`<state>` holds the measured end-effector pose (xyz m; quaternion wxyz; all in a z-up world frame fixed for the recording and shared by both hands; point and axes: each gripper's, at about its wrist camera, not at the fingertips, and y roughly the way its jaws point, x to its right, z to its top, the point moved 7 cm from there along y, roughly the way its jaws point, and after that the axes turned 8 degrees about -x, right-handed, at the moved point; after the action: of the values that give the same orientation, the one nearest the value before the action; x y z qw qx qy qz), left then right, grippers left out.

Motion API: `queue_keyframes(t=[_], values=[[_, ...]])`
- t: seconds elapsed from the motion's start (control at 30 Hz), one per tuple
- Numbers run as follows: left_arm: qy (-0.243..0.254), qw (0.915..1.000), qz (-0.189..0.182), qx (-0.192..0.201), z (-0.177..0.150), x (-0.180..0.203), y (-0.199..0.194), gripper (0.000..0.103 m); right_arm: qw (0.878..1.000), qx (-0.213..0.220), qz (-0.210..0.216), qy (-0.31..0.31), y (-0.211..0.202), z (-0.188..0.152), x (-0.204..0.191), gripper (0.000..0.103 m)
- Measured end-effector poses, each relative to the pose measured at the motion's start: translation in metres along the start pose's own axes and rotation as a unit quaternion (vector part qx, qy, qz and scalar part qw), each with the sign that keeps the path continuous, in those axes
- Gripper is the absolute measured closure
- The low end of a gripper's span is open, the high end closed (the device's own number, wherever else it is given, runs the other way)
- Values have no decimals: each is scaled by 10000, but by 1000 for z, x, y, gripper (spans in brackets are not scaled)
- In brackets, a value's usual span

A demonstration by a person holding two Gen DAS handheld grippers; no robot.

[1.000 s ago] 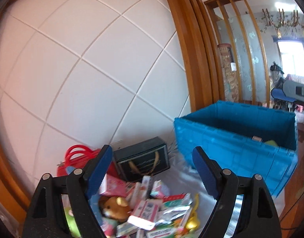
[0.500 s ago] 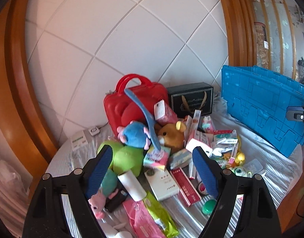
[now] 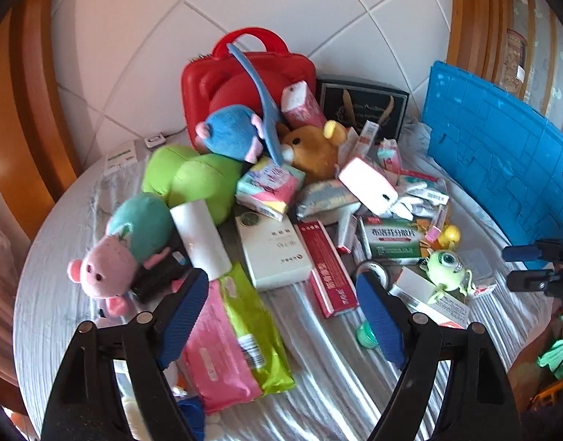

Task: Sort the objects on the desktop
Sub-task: 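Move both tools back over the pile on the table, then lower the left tool onto the green round lid and close it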

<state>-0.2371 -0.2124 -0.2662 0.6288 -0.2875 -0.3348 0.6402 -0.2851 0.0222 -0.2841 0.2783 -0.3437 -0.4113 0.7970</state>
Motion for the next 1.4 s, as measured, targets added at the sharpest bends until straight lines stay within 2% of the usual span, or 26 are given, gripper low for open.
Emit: queue_keyframes(t=[0.07, 0.13, 0.2, 0.4, 0.53, 0.6, 0.67, 0.73, 0.8, 0.9, 1.0, 1.07, 1.13, 1.2, 1.4], values=[[130, 9995, -243, -156, -8, 21, 15, 21, 9996, -251, 107, -31, 21, -11, -1, 24], [402, 9977, -412, -347, -18, 44, 32, 21, 9986, -527, 36, -72, 39, -21, 5, 24], [584, 9952, -510, -596, -28, 62, 52, 21, 9967, -808, 119, 24, 54, -32, 14, 30], [475, 9895, -899, -1029, -46, 90, 91, 21, 9937, -1101, -142, 121, 79, -40, 40, 33], [524, 9877, -924, -1145, -50, 101, 106, 21, 9928, -1159, -275, -88, 86, -36, 43, 34], [637, 9866, -837, -1250, -54, 105, 116, 21, 9928, -1144, -305, -155, 87, -33, 44, 34], [548, 9869, -746, -1319, -57, 101, 125, 21, 9923, -1161, -381, -205, 88, -29, 44, 34], [320, 9875, -732, -1358, -59, 92, 128, 29, 9916, -1163, -484, -278, 91, -27, 44, 35], [224, 9881, -660, -1371, -61, 84, 131, 29, 9904, -1232, -578, -236, 96, -27, 48, 38], [162, 9872, -672, -1437, -66, 80, 133, 36, 9890, -1363, -565, -85, 106, -31, 56, 39], [238, 9874, -601, -1441, -67, 82, 136, 39, 9885, -1374, -609, -174, 109, -32, 54, 43], [321, 9879, -566, -1410, -65, 84, 137, 45, 9867, -1385, -811, -272, 110, -30, 52, 52], [417, 9880, -568, -1377, -62, 87, 138, 62, 9841, -1373, -1055, -400, 113, -30, 49, 53], [490, 9874, -623, -1367, -60, 90, 139, 62, 9813, -1342, -1285, -497, 114, -31, 44, 55], [561, 9881, -685, -1259, -57, 88, 124, 63, 9868, -1151, -1126, -148, 103, -41, 36, 60]])
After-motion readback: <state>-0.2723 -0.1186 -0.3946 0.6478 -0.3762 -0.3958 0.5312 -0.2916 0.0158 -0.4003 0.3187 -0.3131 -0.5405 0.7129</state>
